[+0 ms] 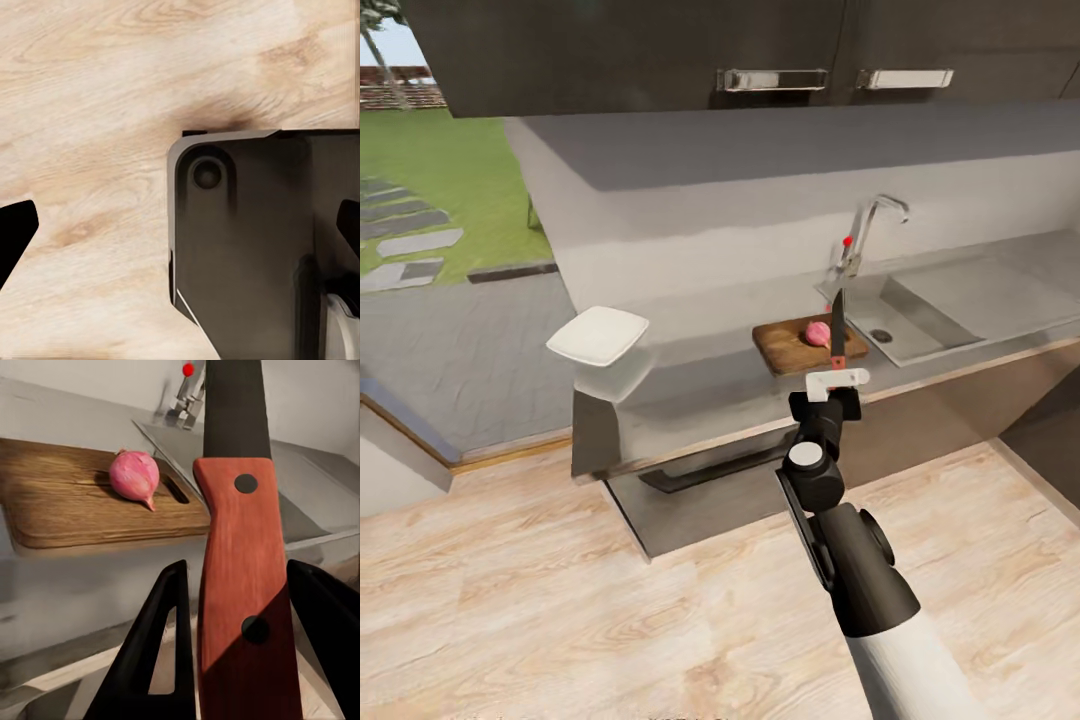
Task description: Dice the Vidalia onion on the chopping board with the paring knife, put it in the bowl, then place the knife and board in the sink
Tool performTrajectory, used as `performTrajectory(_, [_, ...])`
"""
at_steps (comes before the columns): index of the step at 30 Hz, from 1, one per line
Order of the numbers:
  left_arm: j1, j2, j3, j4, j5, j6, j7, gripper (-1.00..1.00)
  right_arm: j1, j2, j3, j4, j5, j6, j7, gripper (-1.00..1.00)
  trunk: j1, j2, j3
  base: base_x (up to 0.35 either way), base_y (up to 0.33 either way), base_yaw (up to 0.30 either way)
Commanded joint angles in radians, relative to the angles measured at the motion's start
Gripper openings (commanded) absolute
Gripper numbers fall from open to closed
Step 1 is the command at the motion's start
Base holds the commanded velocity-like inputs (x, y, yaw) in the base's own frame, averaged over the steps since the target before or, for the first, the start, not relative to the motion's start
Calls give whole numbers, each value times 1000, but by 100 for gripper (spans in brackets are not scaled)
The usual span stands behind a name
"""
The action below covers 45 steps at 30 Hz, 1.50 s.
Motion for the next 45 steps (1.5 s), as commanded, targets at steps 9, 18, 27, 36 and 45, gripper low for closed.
performTrajectory(9, [0, 2, -4, -2, 7, -1, 4, 100, -1, 0, 12, 0, 3, 6, -3, -100, 1, -2, -12, 0, -317, 214])
performTrajectory(18, [0, 1, -4, -2, 7, -1, 4, 100, -1, 0, 16, 1, 3, 16, -3, -100, 1, -2, -20, 0, -317, 239])
performTrajectory(27, [0, 1, -4, 0, 7, -1, 4, 100, -1, 0, 31, 1, 3, 18, -3, -100, 1, -2, -27, 0, -317, 255])
performTrajectory(36, [0, 1, -4, 0, 7, -1, 4, 100, -1, 0, 32, 3, 3, 18, -3, -100, 1, -2, -32, 0, -317, 230])
performTrajectory(45, [0, 1, -4, 1, 7, -1, 4, 100, -1, 0, 33, 3, 4, 18, -3, -100, 1, -2, -33, 0, -317, 14])
